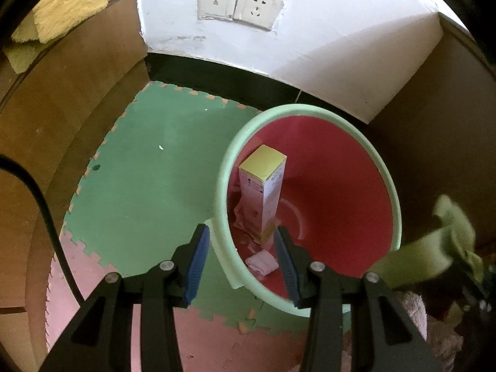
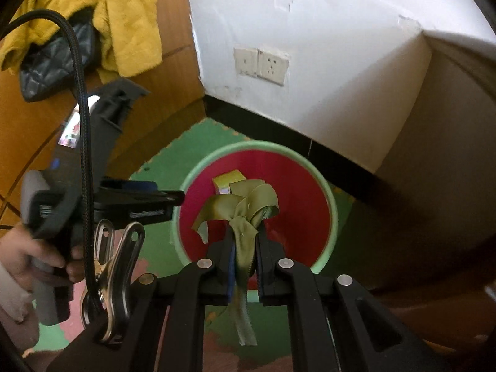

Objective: Collect trash
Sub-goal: 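Open the right gripper over the bin to drop the green ribbon, then move both open tools back to the nightstand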

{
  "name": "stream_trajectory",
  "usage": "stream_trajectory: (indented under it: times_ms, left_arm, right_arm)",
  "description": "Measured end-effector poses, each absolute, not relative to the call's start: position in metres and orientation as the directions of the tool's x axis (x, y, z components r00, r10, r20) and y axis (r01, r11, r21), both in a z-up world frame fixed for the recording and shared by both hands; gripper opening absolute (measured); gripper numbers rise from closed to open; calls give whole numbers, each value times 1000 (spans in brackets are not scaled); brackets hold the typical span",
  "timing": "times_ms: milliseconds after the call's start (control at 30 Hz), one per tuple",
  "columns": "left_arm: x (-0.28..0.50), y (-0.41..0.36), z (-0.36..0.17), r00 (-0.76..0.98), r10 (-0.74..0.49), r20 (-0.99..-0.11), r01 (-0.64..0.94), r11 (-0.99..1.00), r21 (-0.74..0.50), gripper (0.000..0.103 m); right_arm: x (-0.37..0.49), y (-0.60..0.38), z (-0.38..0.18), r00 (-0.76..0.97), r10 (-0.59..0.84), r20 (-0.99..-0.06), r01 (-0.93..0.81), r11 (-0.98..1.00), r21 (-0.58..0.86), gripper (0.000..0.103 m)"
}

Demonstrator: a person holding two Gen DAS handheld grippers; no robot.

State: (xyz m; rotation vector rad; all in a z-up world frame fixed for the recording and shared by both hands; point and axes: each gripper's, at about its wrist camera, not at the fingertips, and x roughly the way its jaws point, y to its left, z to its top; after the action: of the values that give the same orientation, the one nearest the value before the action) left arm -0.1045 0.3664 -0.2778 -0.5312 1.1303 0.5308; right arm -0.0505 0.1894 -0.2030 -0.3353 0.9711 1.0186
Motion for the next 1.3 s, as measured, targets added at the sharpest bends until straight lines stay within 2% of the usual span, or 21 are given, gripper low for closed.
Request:
stream_trajectory:
  times_ms: [200, 333, 500, 633, 700, 1000, 1300]
  left_arm:
    - [-106, 371, -277, 331, 129, -935, -646, 753, -124, 45]
    - [-108, 372, -275, 335, 135, -932, -650, 750, -125, 45]
    - [-108, 372, -273, 339, 139, -930, -650, 749, -126, 45]
    - [-108, 373, -270, 343, 142, -929, -648, 751, -125, 45]
    - [-109, 373, -268, 346, 142, -928, -647, 752, -126, 45]
    - [-107, 371, -251, 368, 154, -917, -635, 762, -127, 45]
    - [-106, 361, -204, 447, 164, -879, -598, 786, -157, 45]
  right_arm:
    - [-43, 195, -217, 145, 546, -825, -823, 530, 206, 11]
    - [-39, 195, -219, 136, 547, -826, -808, 544, 227, 18]
    - [-39, 195, -221, 135, 541, -830, -797, 557, 234, 37]
    - [-41, 194, -219, 148, 548, -823, -799, 557, 227, 48]
    - [-42, 194, -217, 154, 552, -820, -803, 553, 221, 58]
    - [-44, 187, -202, 149, 587, -796, -811, 533, 241, 60]
    - [-65, 166, -151, 132, 682, -719, -847, 455, 276, 60]
